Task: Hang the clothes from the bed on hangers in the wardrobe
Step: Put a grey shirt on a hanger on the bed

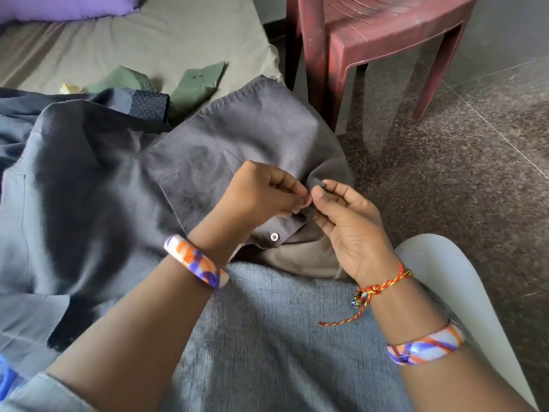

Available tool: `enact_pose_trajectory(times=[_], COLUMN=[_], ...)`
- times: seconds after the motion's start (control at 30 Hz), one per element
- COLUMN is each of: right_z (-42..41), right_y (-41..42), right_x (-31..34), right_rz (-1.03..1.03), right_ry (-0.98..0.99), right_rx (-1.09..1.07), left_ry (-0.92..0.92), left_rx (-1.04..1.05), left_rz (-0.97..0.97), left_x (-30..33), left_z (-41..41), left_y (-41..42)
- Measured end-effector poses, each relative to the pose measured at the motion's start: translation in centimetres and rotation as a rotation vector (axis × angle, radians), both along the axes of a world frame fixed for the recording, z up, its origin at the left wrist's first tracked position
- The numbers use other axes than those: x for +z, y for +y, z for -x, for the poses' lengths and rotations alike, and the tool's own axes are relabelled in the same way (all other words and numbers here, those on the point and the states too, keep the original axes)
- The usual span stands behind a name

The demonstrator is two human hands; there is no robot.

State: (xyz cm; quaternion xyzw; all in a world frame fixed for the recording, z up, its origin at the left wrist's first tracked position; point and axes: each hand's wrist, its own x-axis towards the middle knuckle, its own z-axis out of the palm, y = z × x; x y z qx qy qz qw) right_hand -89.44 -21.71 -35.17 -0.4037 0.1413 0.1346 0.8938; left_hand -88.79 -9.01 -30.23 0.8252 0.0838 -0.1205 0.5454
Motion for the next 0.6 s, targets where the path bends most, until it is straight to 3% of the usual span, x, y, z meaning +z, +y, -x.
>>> enact_pose_trajectory(times=[0.2, 0.3, 0.37, 0.47, 0.53, 0.6], right_z=[0.0, 0.0, -0.1, -0.1, 0.0, 0.2], right_y=[0.3, 0.5, 0.6, 1.0, 1.5, 2.0], right_x=[0.0, -0.2, -0.2, -0.2, -0.3, -0.4], right_rz=[-0.11, -0.13, -0.099, -0.034, 0.019, 0.102], right_ry=[0.011, 0.035, 0.052, 0.053, 0.031, -0.019], right_rx=[0.017, 0.015, -0.003, -0.037, -0.062, -0.09], left_ry=[0.332, 0.311, 0.057, -0.402, -0.426, -0.386], left_rx=[0.122, 0.208, 0.206, 0.122, 0.06, 0.025], left_rz=[0.51, 0.618, 0.306, -0.457, -0.67, -0.766], left_x=[-1.3, -2.0, -2.4, -2.4, -2.1, -2.2], left_z=[-0.1, 0.2, 0.5, 0.7, 0.5, 0.1], left_y=[0.1, -0.3, -0.9, -1.4, -1.6, -1.5])
